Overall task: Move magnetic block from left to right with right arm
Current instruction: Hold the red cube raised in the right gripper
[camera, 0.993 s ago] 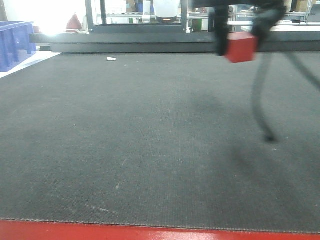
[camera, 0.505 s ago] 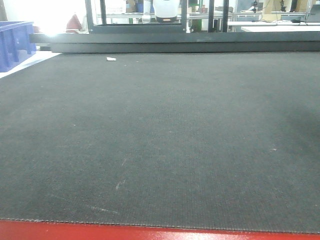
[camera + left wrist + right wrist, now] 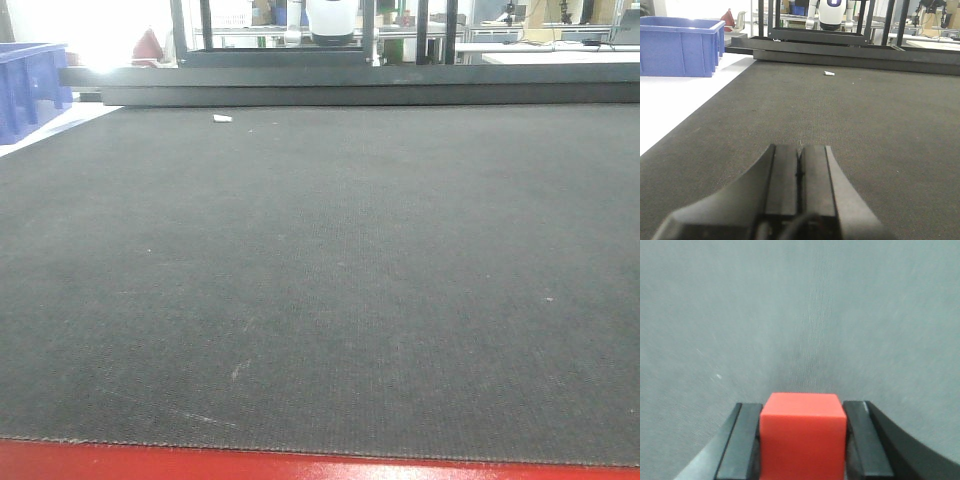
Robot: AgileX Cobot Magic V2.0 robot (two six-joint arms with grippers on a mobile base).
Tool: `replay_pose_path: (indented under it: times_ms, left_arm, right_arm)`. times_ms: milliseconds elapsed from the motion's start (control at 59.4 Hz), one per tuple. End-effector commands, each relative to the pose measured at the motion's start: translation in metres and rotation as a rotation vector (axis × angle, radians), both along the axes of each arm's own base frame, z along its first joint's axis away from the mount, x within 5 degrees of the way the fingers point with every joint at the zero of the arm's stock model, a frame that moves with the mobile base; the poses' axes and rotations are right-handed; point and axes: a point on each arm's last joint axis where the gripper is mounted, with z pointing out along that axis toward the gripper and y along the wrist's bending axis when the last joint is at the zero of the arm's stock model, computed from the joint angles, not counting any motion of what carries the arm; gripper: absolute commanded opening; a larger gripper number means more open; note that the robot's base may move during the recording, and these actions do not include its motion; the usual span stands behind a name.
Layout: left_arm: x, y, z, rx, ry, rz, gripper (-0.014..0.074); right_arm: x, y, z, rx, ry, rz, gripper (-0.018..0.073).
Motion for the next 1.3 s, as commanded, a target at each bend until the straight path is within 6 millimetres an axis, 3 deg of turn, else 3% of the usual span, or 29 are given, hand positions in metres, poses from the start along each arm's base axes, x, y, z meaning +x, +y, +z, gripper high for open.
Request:
replay_pose_path:
  times_ms: [0, 219, 438, 1279]
  left_arm:
    - [-0.001, 0.000, 0.005, -0.011, -0.093, 0.003, -0.0116]
    - [-0.001, 0.000, 0.005, -0.011, -0.093, 0.003, -0.0116]
    - [-0.001, 0.000, 0.005, -0.011, -0.093, 0.003, -0.0116]
    - [-0.001, 0.000, 0.005, -0.011, -0.093, 0.003, -0.0116]
  right_arm:
    - [-0.022, -0.003, 0.021, -0.004, -0.195, 0.014, 0.0157]
    - [-0.068, -0.009, 0.033, 0.016, -0.387, 0.012, 0.0157]
    - [-0.095, -0.012, 0.037, 0.030, -0.508, 0.010, 0.0157]
    - [-0.097, -0.013, 0.036, 0.031, -0.516, 0.010, 0.0157]
